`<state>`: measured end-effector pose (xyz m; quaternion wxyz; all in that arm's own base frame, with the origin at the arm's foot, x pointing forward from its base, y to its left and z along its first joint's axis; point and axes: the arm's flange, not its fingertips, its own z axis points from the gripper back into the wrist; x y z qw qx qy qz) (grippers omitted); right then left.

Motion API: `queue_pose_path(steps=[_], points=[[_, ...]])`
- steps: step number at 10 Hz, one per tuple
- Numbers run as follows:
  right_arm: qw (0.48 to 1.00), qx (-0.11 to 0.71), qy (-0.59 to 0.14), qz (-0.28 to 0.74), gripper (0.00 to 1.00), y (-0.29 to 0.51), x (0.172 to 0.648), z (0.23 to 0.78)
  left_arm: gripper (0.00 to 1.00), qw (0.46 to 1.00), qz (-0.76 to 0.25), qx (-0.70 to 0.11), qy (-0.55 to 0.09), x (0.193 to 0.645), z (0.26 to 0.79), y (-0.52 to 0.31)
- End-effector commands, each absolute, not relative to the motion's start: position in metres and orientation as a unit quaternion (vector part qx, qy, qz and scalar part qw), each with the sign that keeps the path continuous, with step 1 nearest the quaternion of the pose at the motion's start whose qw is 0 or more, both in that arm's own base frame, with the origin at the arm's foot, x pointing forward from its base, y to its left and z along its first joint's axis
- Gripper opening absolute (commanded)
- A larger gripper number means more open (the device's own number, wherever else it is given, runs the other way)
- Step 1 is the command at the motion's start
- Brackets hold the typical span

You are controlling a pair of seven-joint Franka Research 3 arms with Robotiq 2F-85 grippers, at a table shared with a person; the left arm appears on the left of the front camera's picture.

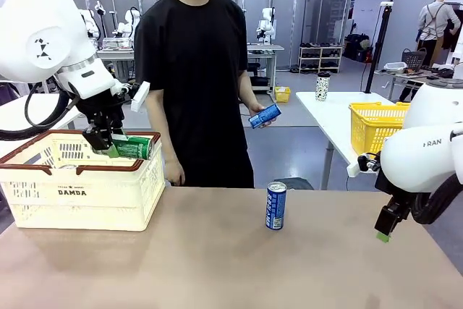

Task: Place the drinks into the Shopping basket.
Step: Pick up one drink and place it into the Shopping basket.

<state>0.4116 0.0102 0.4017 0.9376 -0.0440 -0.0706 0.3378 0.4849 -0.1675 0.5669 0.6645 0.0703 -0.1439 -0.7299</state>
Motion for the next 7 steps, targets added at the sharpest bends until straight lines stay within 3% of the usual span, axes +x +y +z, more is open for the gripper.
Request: queue_pose_path(steps=[1,2,4,7], points=[[0.938,-0.043,-0.071,0.335,1.0,0.011,0.411,0.401,0.01,0.665,-0.728,0.076,-0.151,0.489,0.576,-0.167],[0.938,-0.043,-0.071,0.335,1.0,0.011,0.411,0.401,0.58,0.665,-0.73,0.07,-0.144,0.485,0.567,-0.168],[0.938,-0.043,-0.071,0.335,1.0,0.011,0.411,0.401,0.58,0.688,-0.701,0.065,-0.176,0.522,0.575,-0.118],[0.938,-0.043,-0.071,0.335,1.0,0.011,0.411,0.401,0.58,0.687,-0.703,0.055,-0.173,0.577,0.573,-0.062]])
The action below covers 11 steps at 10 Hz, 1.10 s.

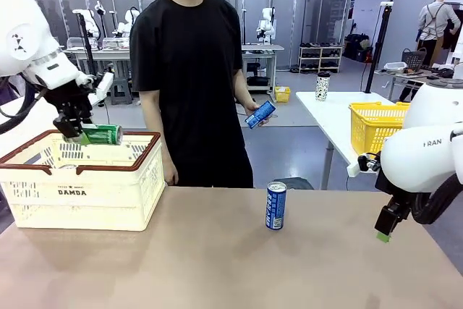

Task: Place the drinks into the Shopping basket.
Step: Pick up one drink and place it into the Shopping basket.

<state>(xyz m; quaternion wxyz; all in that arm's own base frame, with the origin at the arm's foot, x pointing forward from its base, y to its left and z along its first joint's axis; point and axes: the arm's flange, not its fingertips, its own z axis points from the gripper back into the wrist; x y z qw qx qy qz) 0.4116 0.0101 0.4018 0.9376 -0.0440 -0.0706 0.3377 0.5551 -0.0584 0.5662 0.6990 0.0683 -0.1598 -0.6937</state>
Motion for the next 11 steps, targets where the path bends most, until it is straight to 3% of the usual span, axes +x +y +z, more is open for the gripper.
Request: queue_pose_path(steps=[1,4,11], points=[[0.938,-0.043,-0.071,0.335,1.0,0.011,0.411,0.401,0.58,0.696,-0.698,0.054,-0.159,0.592,0.568,-0.056],[0.938,-0.043,-0.071,0.335,1.0,0.011,0.411,0.401,0.58,0.682,-0.713,0.03,-0.161,0.631,0.538,-0.057],[0.938,-0.043,-0.071,0.335,1.0,0.011,0.411,0.401,0.58,0.67,-0.726,-0.005,-0.152,0.654,0.461,-0.055]])
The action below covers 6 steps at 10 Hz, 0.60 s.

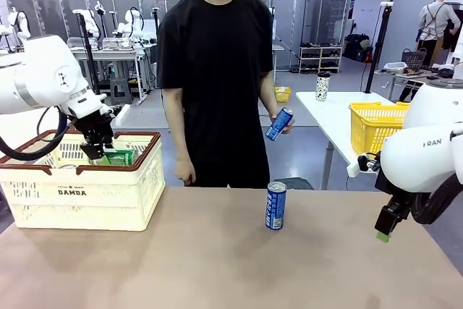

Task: Place the drinks into the Shopping basket.
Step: Pick up one drink and place it into the Shopping basket.

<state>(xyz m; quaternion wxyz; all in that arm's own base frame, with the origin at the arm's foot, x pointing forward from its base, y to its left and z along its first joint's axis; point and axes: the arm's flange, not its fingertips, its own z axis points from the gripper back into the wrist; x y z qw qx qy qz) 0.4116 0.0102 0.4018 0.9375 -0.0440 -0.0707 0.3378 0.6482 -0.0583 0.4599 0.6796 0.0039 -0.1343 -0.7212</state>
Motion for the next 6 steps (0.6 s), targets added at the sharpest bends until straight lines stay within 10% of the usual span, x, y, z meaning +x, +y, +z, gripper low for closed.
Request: queue_pose_path(steps=[1,6], points=[[0.938,-0.043,-0.071,0.335,1.0,0.011,0.411,0.401,0.58,0.673,-0.725,-0.004,-0.148,0.659,0.451,-0.053],[0.938,-0.043,-0.071,0.335,1.0,0.011,0.411,0.401,0.58,0.675,-0.725,-0.031,-0.131,0.673,0.409,-0.053]])
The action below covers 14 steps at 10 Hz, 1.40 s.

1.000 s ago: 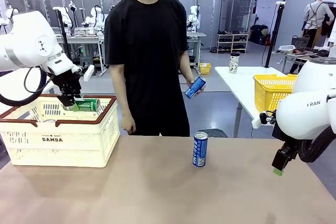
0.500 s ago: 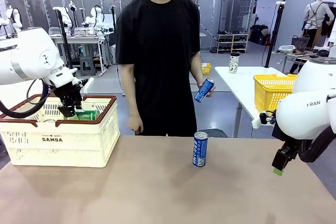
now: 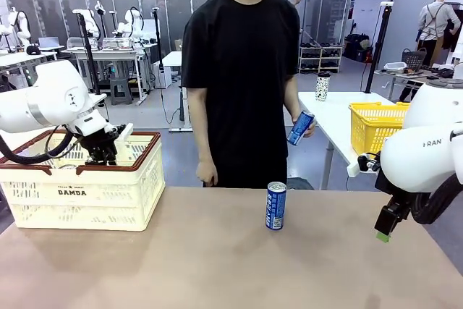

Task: Place the drinks into the Shopping basket.
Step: Pick up one drink and place it into the Shopping basket.

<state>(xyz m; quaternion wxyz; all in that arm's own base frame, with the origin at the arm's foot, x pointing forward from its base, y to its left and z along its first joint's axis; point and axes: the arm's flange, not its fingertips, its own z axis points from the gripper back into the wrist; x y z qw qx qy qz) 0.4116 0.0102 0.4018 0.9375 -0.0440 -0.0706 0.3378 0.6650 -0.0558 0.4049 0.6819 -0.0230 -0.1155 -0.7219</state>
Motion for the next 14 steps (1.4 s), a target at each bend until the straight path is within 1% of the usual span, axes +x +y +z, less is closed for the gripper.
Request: queue_pose_path(steps=[1,4,9,10,13,14], points=[[0.938,-0.043,-0.071,0.335,1.0,0.011,0.411,0.401,0.58,0.674,-0.727,-0.032,-0.129,0.677,0.403,-0.053],[0.938,-0.043,-0.071,0.335,1.0,0.011,0.411,0.401,0.58,0.677,-0.724,-0.048,-0.121,0.679,0.384,-0.052],[0.938,-0.043,-0.071,0.335,1.0,0.011,0.411,0.401,0.58,0.684,-0.721,-0.043,-0.098,0.685,0.359,-0.044],[0.938,-0.043,-0.071,0.335,1.0,0.011,0.411,0.401,0.58,0.688,-0.717,-0.055,-0.098,0.688,0.355,-0.044],[0.938,-0.043,-0.071,0.335,1.0,0.011,0.411,0.401,0.58,0.689,-0.716,-0.086,-0.07,0.695,0.35,-0.043],[0.938,-0.043,-0.071,0.335,1.0,0.011,0.411,0.401,0.58,0.69,-0.713,-0.096,-0.077,0.698,0.347,-0.044]])
